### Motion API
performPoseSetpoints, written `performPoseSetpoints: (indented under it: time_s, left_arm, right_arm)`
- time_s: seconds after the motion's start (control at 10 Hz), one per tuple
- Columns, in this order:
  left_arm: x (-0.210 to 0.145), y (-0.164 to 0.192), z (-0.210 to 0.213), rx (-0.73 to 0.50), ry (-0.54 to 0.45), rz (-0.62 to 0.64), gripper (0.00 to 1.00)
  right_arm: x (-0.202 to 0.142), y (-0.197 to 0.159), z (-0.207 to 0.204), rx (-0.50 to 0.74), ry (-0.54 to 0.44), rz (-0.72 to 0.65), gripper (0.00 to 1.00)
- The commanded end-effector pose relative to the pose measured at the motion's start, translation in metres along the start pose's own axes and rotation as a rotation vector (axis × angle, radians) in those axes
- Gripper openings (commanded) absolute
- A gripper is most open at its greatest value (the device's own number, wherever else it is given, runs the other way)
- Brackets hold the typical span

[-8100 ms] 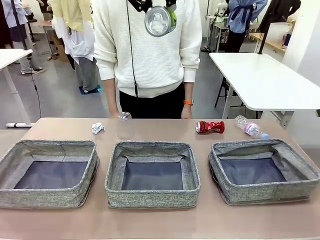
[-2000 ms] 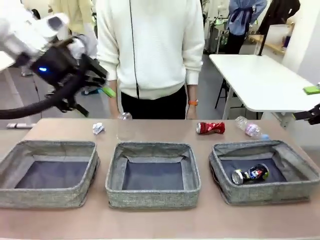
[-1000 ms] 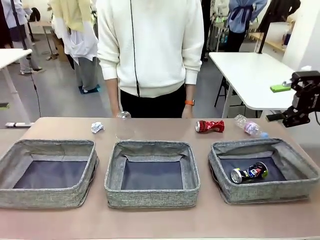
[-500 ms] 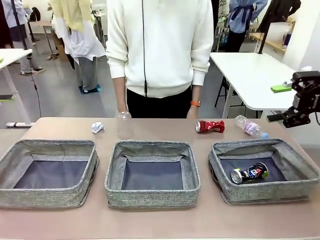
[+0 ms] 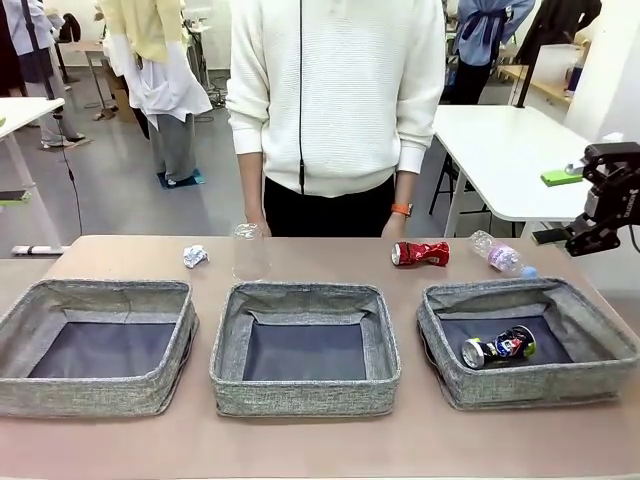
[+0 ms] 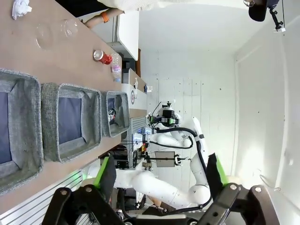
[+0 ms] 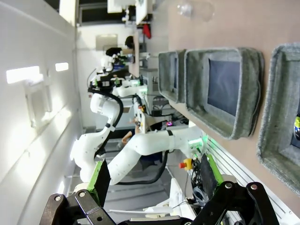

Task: Sort the waste into the appropriate baskets.
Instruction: Pick up the waste item pointed out by the person.

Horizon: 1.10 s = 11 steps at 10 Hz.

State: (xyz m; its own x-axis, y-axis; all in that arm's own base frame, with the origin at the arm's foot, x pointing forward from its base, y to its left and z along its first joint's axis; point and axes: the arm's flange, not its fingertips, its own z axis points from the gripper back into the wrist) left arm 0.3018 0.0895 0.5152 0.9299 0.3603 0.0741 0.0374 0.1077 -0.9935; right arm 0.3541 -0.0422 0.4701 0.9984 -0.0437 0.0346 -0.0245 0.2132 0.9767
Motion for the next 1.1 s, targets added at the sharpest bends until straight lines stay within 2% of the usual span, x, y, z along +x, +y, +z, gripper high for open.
performPoseSetpoints:
  time_s: [0.0,1.0]
  left_arm:
    - [-0.0016,-0.002,-0.0006,-0.022,0.0,-0.005,1.0]
    - [-0.0016,-0.002,-0.0006,-0.022,0.0,-0.005,1.0]
  right_arm:
    - [-0.0013,0.0012,-0.0014,0.004,0.011,0.005,1.0]
    - [-0.0013,0.0012,-0.0014,0.004,0.011,0.005,1.0]
